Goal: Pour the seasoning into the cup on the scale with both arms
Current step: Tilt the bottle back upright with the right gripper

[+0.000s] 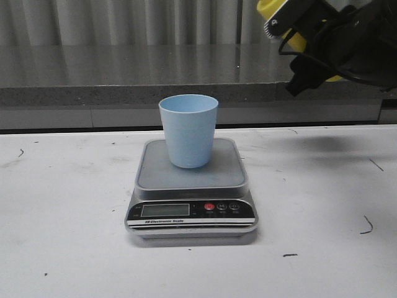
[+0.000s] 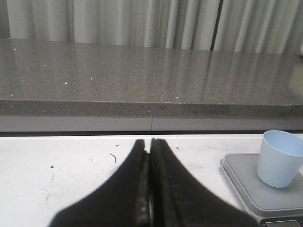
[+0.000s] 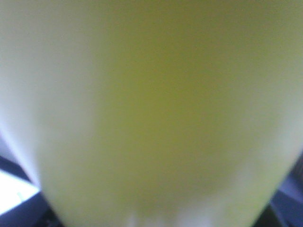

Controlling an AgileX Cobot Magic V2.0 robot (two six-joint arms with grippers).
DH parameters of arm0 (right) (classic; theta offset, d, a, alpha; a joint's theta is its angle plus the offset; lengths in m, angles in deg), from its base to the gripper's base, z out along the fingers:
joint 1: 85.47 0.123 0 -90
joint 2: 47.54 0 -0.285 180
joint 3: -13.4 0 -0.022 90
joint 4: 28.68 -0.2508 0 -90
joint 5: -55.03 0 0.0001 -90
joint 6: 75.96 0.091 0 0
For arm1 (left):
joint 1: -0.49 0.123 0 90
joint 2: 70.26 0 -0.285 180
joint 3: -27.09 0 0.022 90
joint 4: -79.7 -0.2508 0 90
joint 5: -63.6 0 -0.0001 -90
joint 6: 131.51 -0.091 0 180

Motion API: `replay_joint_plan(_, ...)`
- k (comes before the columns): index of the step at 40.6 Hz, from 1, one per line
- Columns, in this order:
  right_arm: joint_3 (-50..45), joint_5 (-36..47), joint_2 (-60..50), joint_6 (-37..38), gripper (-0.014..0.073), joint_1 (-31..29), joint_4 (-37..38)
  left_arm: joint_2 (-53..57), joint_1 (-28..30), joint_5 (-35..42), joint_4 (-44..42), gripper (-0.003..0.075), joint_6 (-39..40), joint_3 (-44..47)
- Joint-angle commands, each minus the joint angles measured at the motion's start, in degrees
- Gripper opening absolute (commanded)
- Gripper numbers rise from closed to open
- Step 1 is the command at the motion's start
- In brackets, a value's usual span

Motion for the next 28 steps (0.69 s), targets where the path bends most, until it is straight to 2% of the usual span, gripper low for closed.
replay_joint_plan(1, 2.1, 1.3, -3.2, 5.2, 0.0258, 0.0, -3.9, -0.7, 0.2, 4.6, 0.5, -0.002, 0.5, -1.5)
replay_joint_plan(9, 2.1, -9.0, -3.5, 16.8, 0.0258, 0.0, -9.1, -0.7, 0.2, 4.6, 0.5, -0.002, 0.5, -1.5)
replay_joint_plan(17, 1.9, -20.0, -7.8, 24.8, 0.0258, 0.0, -12.1, -0.7, 0.2, 4.6, 0.5, -0.002, 0.5, -1.5)
replay_joint_plan(28, -2.4, -22.5, -18.1, 25.9, 0.0257, 0.0, -12.1, -0.7, 0.2, 4.6, 0.5, -0.002, 0.5, -1.5)
